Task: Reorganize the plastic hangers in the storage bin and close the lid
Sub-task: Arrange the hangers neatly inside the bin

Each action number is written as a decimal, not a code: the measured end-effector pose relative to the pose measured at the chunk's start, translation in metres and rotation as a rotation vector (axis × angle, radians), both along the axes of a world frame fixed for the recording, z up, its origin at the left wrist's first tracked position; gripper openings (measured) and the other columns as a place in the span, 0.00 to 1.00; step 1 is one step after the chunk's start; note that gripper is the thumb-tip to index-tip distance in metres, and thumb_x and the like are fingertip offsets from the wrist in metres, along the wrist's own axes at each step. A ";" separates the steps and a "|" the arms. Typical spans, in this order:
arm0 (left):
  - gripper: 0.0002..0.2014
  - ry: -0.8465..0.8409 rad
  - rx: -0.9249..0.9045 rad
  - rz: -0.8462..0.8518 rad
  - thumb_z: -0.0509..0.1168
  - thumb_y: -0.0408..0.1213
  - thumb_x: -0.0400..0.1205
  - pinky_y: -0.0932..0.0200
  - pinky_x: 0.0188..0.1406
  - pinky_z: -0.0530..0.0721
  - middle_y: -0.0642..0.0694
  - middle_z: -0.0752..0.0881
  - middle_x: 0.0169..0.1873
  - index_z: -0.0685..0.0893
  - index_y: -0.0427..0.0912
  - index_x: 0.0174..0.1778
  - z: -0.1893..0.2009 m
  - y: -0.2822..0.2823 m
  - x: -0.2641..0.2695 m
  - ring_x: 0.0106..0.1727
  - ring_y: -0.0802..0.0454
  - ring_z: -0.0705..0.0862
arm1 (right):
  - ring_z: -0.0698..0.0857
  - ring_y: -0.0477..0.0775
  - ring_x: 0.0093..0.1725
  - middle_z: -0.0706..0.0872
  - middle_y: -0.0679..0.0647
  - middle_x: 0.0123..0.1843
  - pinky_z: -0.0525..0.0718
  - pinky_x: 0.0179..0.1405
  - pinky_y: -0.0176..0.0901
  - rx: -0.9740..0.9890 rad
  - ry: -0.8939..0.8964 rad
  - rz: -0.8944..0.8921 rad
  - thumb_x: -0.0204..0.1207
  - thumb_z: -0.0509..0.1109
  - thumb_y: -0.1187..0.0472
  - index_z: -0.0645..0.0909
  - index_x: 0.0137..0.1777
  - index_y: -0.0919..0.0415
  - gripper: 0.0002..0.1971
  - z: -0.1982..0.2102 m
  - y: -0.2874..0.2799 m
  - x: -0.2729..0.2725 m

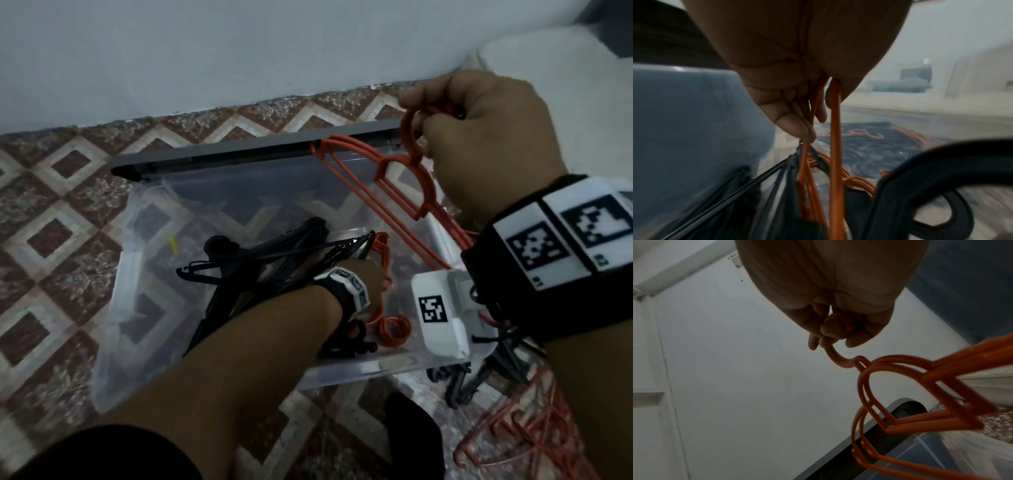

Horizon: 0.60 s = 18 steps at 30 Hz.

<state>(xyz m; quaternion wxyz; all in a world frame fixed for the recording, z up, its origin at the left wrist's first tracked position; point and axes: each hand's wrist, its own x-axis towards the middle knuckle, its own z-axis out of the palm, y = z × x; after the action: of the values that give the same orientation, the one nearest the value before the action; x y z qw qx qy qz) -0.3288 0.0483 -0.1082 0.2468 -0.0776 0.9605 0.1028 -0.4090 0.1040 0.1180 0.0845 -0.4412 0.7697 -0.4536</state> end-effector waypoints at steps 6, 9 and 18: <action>0.10 0.279 0.098 0.368 0.58 0.46 0.86 0.59 0.40 0.70 0.40 0.87 0.45 0.80 0.44 0.51 0.070 -0.036 0.078 0.44 0.42 0.84 | 0.82 0.42 0.30 0.91 0.48 0.40 0.79 0.27 0.32 -0.048 -0.024 -0.047 0.70 0.62 0.63 0.90 0.47 0.49 0.15 0.014 0.005 -0.004; 0.12 0.316 0.206 0.576 0.57 0.52 0.87 0.60 0.45 0.77 0.55 0.88 0.45 0.81 0.53 0.58 0.111 -0.045 0.118 0.47 0.49 0.88 | 0.83 0.45 0.29 0.90 0.49 0.39 0.81 0.26 0.37 -0.043 -0.031 -0.049 0.70 0.61 0.60 0.90 0.46 0.49 0.15 0.019 0.008 -0.001; 0.11 0.593 0.543 0.970 0.57 0.40 0.89 0.56 0.35 0.88 0.50 0.92 0.45 0.85 0.48 0.56 0.213 -0.039 0.208 0.41 0.51 0.90 | 0.77 0.40 0.22 0.87 0.44 0.34 0.72 0.21 0.29 -0.088 -0.080 0.002 0.71 0.62 0.63 0.89 0.45 0.50 0.15 0.036 0.015 0.010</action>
<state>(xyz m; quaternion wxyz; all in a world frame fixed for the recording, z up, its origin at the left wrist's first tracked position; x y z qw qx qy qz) -0.1204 0.0091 0.1048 -0.0937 -0.4074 0.7832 0.4603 -0.3987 0.1189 0.1539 0.0962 -0.4267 0.7447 -0.5041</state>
